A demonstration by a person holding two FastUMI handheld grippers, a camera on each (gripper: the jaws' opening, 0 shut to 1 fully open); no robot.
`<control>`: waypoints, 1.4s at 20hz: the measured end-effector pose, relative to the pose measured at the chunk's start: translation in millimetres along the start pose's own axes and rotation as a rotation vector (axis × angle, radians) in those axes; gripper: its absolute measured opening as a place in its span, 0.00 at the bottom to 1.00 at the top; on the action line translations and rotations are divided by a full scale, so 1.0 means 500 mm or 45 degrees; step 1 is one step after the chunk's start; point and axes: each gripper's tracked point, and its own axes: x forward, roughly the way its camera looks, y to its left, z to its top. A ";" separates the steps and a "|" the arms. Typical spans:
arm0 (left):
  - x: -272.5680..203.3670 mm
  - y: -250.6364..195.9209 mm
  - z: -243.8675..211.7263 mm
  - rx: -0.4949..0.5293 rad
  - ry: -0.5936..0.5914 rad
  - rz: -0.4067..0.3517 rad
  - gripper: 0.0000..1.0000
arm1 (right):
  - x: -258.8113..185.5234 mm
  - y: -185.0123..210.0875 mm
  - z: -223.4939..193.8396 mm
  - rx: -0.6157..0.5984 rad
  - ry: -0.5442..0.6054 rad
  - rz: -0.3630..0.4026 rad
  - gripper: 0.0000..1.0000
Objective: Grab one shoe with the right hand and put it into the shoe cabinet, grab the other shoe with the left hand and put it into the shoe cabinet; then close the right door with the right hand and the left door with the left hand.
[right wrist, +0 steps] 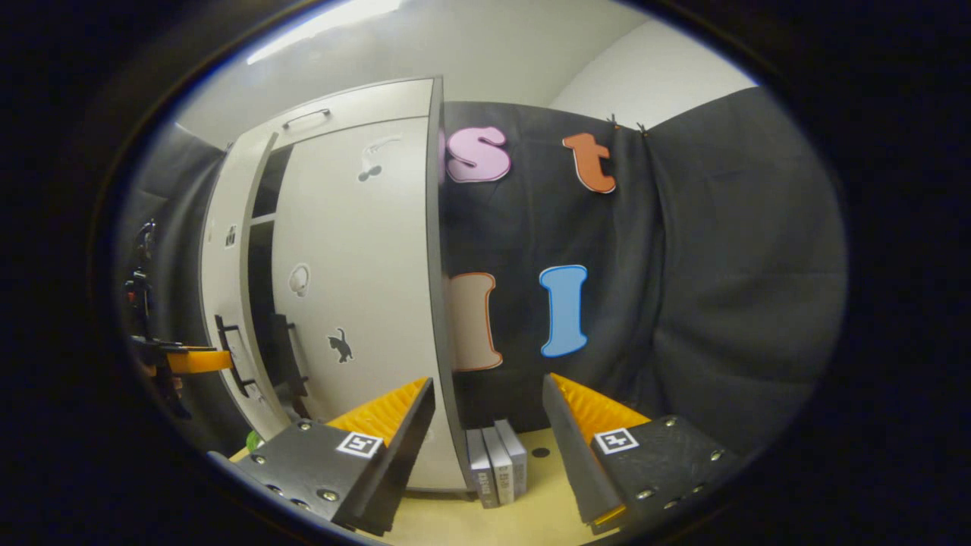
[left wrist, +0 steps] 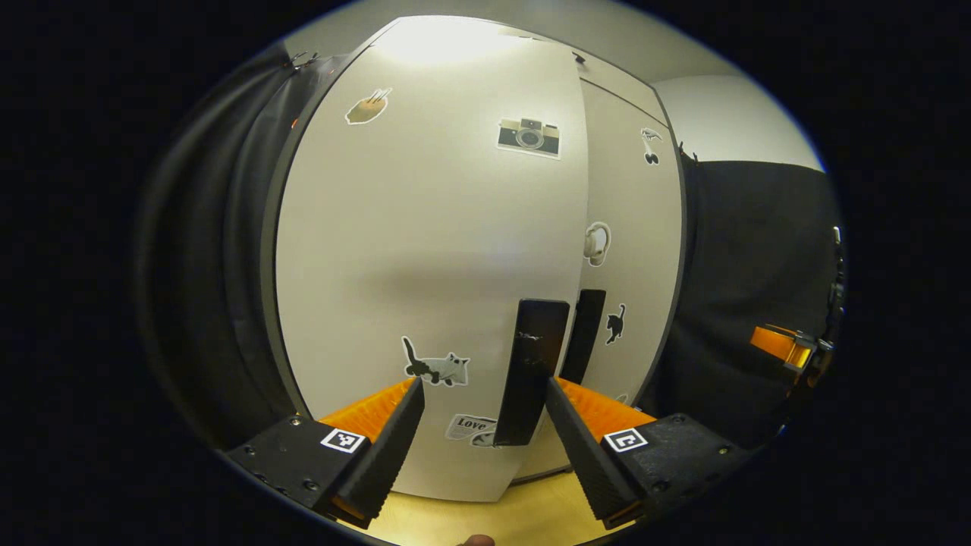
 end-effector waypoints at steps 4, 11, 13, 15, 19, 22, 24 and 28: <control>0.007 -0.006 -0.001 -0.042 0.000 -0.002 0.99 | 0.002 -0.020 -0.001 0.005 0.004 -0.023 0.84; 0.012 -0.009 -0.002 -0.049 -0.013 0.009 0.99 | 0.020 -0.026 -0.004 -0.001 0.003 -0.028 0.84; 0.017 -0.008 -0.002 -0.039 -0.016 0.012 0.99 | 0.027 -0.024 -0.006 -0.007 0.006 -0.021 0.84; 0.024 -0.007 -0.002 -0.037 -0.018 0.014 0.99 | 0.034 -0.020 -0.009 -0.010 0.008 -0.013 0.86; 0.039 -0.005 -0.004 -0.062 -0.021 0.003 0.99 | 0.050 -0.018 -0.016 -0.026 0.011 -0.006 0.84; 0.048 -0.003 -0.005 -0.084 -0.026 0.002 0.99 | 0.058 -0.013 -0.023 -0.028 0.021 0.003 0.84; 0.050 -0.004 -0.005 -0.084 -0.025 0.005 0.99 | 0.056 -0.012 -0.026 -0.030 0.020 0.007 0.86; 0.048 -0.006 -0.004 -0.072 -0.026 0.000 0.99 | 0.059 -0.005 -0.027 -0.029 0.023 0.013 0.86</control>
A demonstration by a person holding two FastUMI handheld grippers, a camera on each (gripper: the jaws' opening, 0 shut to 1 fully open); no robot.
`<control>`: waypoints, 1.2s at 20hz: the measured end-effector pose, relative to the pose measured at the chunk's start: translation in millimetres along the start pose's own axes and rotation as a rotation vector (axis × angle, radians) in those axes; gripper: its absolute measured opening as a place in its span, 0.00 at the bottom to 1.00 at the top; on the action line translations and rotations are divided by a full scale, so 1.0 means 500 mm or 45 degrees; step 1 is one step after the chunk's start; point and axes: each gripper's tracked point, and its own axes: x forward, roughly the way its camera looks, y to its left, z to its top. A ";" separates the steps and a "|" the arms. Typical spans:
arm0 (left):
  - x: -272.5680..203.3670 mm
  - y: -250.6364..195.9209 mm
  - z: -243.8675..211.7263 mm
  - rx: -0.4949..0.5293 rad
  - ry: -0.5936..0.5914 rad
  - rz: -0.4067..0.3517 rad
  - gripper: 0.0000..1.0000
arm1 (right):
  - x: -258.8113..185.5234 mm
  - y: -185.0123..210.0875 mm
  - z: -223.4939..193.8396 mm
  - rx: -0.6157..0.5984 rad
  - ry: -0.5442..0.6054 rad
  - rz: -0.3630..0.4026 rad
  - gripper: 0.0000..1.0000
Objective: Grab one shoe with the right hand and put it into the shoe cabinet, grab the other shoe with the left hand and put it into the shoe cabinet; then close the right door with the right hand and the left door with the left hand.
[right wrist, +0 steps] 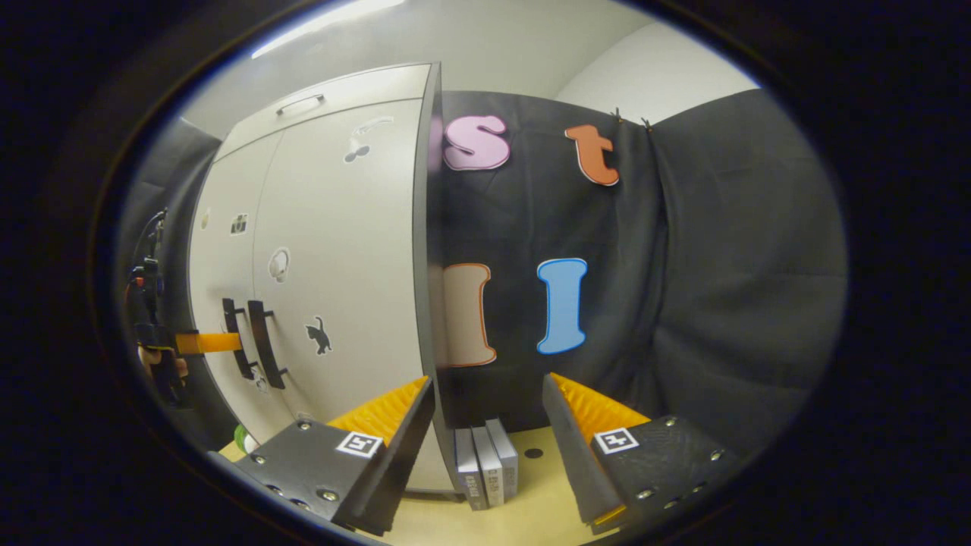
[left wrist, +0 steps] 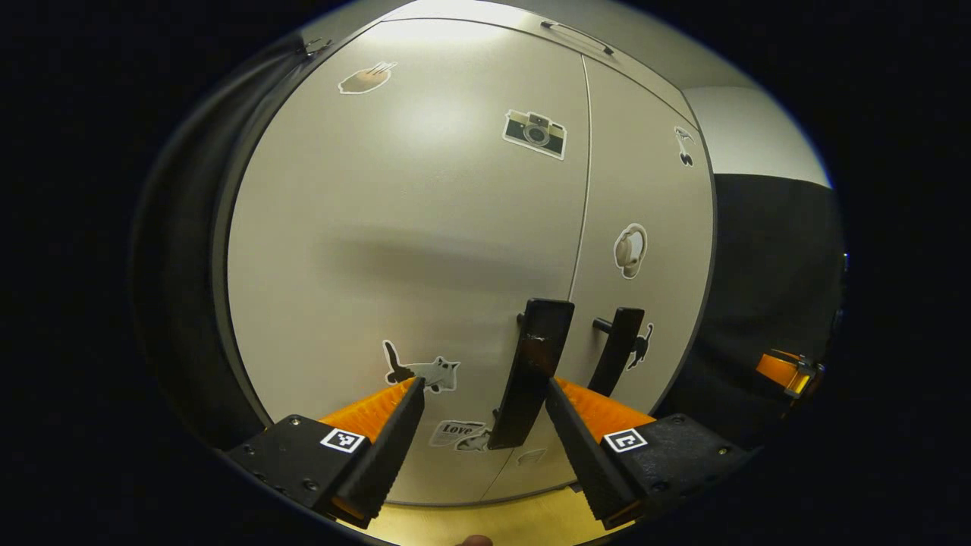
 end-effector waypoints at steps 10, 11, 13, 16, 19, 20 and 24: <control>-0.149 -0.024 0.082 -0.010 -0.069 0.048 0.94 | -0.080 0.116 0.107 -0.007 -0.120 0.121 0.86; -0.179 -0.033 0.099 -0.025 -0.090 0.049 0.94 | -0.097 0.139 0.127 -0.009 -0.144 0.146 0.84; -0.240 -0.053 0.133 -0.041 -0.139 0.044 0.94 | -0.131 0.186 0.161 -0.012 -0.183 0.197 0.86; -0.326 -0.060 0.177 -0.012 -0.181 0.110 0.94 | -0.171 0.260 0.197 0.008 -0.214 0.276 0.86; -0.404 -0.071 0.207 0.027 -0.230 0.152 0.94 | -0.205 0.329 0.224 0.079 -0.232 0.360 0.86; -0.426 -0.072 0.208 0.035 -0.232 0.169 0.93 | -0.213 0.343 0.230 0.097 -0.236 0.380 0.84; -0.482 -0.070 0.225 0.069 -0.269 0.213 0.94 | -0.236 0.371 0.242 0.113 -0.261 0.416 0.86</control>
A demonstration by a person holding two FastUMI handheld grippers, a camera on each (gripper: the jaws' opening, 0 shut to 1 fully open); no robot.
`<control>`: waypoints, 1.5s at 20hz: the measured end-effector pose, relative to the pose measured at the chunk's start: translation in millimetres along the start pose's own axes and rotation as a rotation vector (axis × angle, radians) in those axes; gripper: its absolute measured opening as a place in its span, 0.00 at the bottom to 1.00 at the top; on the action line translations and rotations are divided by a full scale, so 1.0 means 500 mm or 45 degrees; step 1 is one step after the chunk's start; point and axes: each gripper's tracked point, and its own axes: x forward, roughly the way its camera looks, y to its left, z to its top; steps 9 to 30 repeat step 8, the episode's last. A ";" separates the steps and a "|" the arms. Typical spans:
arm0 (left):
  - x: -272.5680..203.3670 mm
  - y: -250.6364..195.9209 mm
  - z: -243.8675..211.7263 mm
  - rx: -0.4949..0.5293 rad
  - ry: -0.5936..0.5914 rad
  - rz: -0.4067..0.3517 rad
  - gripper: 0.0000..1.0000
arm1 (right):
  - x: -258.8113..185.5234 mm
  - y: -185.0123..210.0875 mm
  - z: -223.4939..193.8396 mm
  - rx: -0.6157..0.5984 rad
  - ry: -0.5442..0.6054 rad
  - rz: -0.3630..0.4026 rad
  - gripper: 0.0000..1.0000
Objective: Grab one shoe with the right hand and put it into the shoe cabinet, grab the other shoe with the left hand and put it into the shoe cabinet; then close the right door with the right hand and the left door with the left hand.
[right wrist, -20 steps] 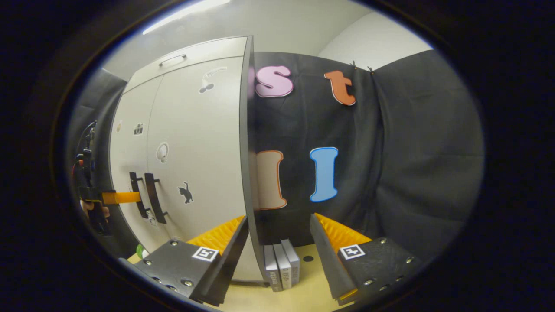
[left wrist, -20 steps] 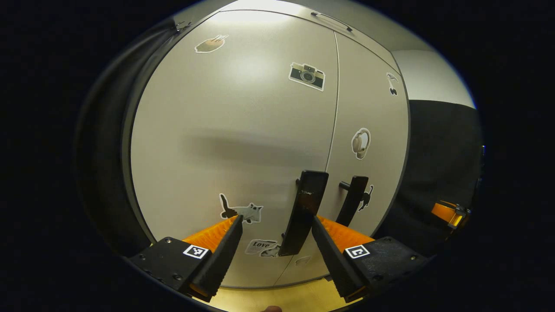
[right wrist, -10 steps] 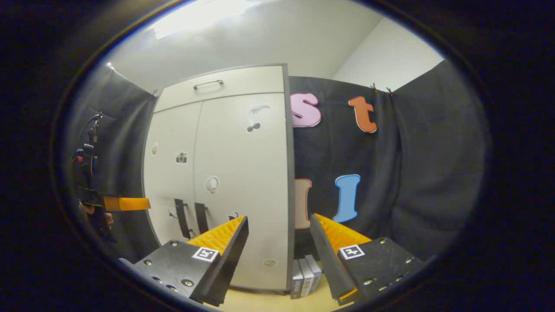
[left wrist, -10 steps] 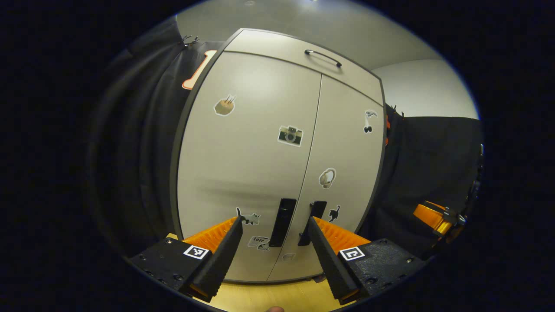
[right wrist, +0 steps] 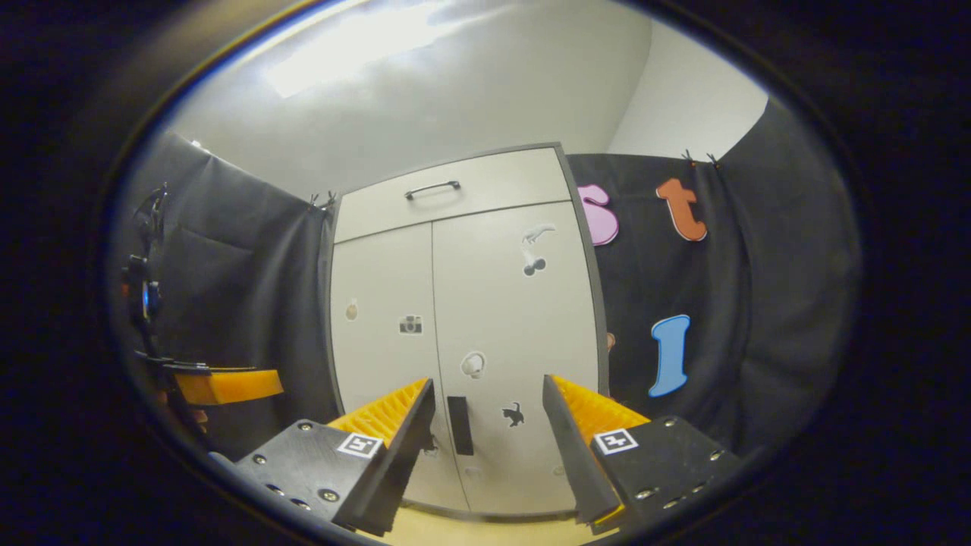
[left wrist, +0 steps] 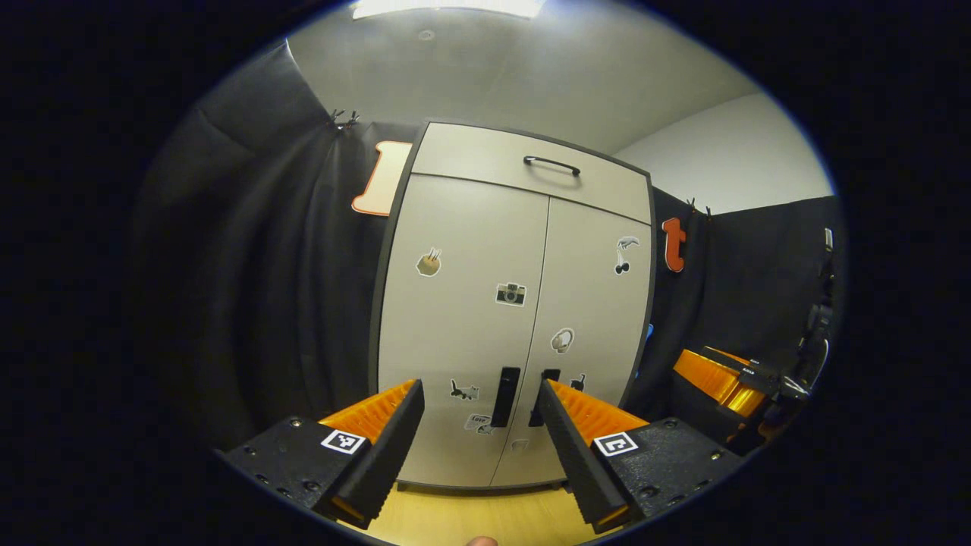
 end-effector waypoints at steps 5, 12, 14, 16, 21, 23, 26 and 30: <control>-0.013 0.004 0.015 0.015 -0.025 0.014 0.94 | -0.009 0.008 -0.004 -0.005 0.004 0.006 0.86; -0.009 0.004 0.011 0.033 -0.020 0.019 0.94 | -0.015 -0.002 -0.005 -0.025 -0.003 -0.009 0.86; -0.009 0.004 0.011 0.033 -0.020 0.019 0.94 | -0.015 -0.002 -0.005 -0.025 -0.003 -0.009 0.86; -0.009 0.004 0.011 0.033 -0.020 0.019 0.94 | -0.015 -0.002 -0.005 -0.025 -0.003 -0.009 0.86; -0.009 0.004 0.011 0.033 -0.020 0.019 0.94 | -0.015 -0.002 -0.005 -0.025 -0.003 -0.009 0.86; -0.009 0.004 0.011 0.033 -0.020 0.019 0.94 | -0.015 -0.002 -0.005 -0.025 -0.003 -0.009 0.86; -0.009 0.004 0.011 0.033 -0.020 0.019 0.94 | -0.015 -0.002 -0.005 -0.025 -0.003 -0.009 0.86; -0.009 0.004 0.011 0.033 -0.020 0.019 0.94 | -0.015 -0.002 -0.005 -0.025 -0.003 -0.009 0.86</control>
